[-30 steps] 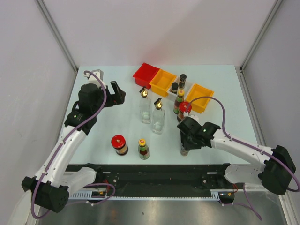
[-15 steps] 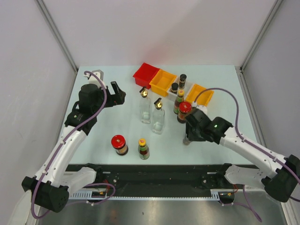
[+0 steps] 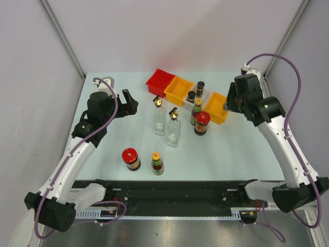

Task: Organize the condiment bottles
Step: Place the bottle in the storage box.

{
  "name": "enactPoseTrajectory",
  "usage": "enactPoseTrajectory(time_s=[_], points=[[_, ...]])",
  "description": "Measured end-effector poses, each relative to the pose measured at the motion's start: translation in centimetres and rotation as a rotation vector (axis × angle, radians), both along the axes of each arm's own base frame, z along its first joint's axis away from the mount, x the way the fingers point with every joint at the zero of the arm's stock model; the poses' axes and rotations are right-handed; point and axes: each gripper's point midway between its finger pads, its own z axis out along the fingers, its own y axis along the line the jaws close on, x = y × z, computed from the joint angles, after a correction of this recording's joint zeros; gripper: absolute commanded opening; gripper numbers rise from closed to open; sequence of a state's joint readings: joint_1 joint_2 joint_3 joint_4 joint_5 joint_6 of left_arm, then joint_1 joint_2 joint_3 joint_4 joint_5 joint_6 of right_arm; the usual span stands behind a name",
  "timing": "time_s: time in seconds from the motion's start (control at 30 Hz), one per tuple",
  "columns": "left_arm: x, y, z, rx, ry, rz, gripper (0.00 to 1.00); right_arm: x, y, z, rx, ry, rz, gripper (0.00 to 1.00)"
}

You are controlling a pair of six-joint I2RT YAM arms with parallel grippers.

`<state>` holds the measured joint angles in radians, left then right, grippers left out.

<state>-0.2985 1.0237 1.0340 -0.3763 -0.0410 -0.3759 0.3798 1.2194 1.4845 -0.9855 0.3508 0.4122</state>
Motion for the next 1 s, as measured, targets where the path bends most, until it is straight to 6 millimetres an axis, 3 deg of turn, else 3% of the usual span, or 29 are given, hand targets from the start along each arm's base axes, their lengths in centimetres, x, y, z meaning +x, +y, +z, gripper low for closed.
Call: enactPoseTrajectory(time_s=[0.1, 0.27, 0.37, 0.5, 0.73, 1.0], points=[[0.2, 0.0, -0.4, 0.003, 0.011, 0.0, 1.0, 2.6, -0.1, 1.2, -0.026, -0.025, 0.003, 0.0], [0.3, -0.1, -0.7, 0.007, 0.021, 0.001, 1.0, 9.0, 1.0, 1.7, -0.039, -0.048, 0.048, 0.0], [0.4, 0.0, -0.7, 0.011, 0.019, 0.006, 1.0, 12.6, 2.2, 0.0, -0.036, -0.029, 0.09, 0.0], [0.4, 0.2, -0.7, 0.02, 0.017, 0.011, 1.0, 17.1, 4.0, -4.0, -0.042, 0.034, 0.146, 0.0], [0.8, 0.5, -0.1, 0.029, 0.009, 0.029, 1.0, 20.2, 5.9, -9.8, -0.05, 0.134, 0.219, 0.0], [1.4, 0.4, -0.8, 0.042, 0.031, 0.03, 1.0, 21.9, 6.6, -11.9, -0.063, 0.155, 0.251, 0.0]])
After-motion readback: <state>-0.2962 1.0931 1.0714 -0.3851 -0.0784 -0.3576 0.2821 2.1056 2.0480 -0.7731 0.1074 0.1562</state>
